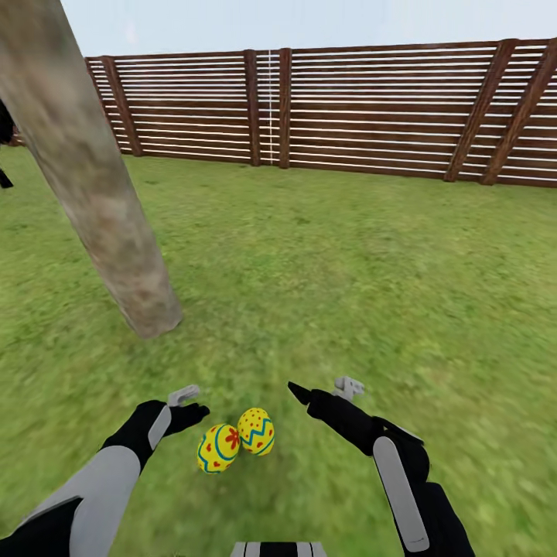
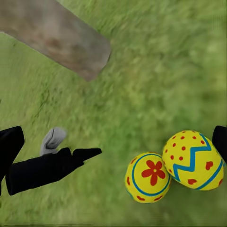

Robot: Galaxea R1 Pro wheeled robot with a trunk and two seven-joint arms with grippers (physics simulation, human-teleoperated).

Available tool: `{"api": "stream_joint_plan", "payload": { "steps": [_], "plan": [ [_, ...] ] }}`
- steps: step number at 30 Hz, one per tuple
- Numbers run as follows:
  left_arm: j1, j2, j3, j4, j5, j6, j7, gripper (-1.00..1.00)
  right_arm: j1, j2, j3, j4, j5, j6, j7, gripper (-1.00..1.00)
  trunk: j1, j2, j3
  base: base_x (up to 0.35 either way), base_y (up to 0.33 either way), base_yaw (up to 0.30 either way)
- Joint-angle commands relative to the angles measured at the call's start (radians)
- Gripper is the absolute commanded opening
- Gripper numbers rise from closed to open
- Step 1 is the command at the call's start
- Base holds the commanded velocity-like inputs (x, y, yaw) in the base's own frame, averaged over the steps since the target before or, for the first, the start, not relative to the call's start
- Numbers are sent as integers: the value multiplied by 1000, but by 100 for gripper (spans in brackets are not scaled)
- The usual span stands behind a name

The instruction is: Take the three Easter eggs out of the wicker basket on the lawn in the garden, then place them on the lawn next to a single tree (choose any tree) so that all three eggs are next to the same tree and none are left in the basket.

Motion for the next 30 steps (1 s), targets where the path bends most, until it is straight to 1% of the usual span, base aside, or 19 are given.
{"api": "stream_joint_plan", "payload": {
  "steps": [1, 9, 11, 18, 30],
  "plan": [
    [0, 0, 7, -1, -5, 7, -6, 100, 0, 0, -1, -1, 2, 5, 4, 100, -1, 0, 4, -74, 32, 239],
    [-1, -2, 6, -2, -5, 8, -6, 100, 0, 0, 0, -1, 2, 5, 3, 100, -4, 2, 42, -12, 4, 242],
    [0, -3, 6, -2, -5, 7, -6, 100, 0, 0, -1, -1, 2, 4, 3, 100, -5, 2, 51, -126, 0, 118],
    [0, -5, 5, -2, -5, 5, -4, 100, 0, 2, -1, -1, 2, 14, 0, 100, -8, 4, 74, -271, 0, 12],
    [-1, -5, 5, -2, -6, 8, -4, 100, -5, 2, -1, -1, -1, 28, -1, 100, -14, 7, 101, -12, 0, 0]
  ]
}}
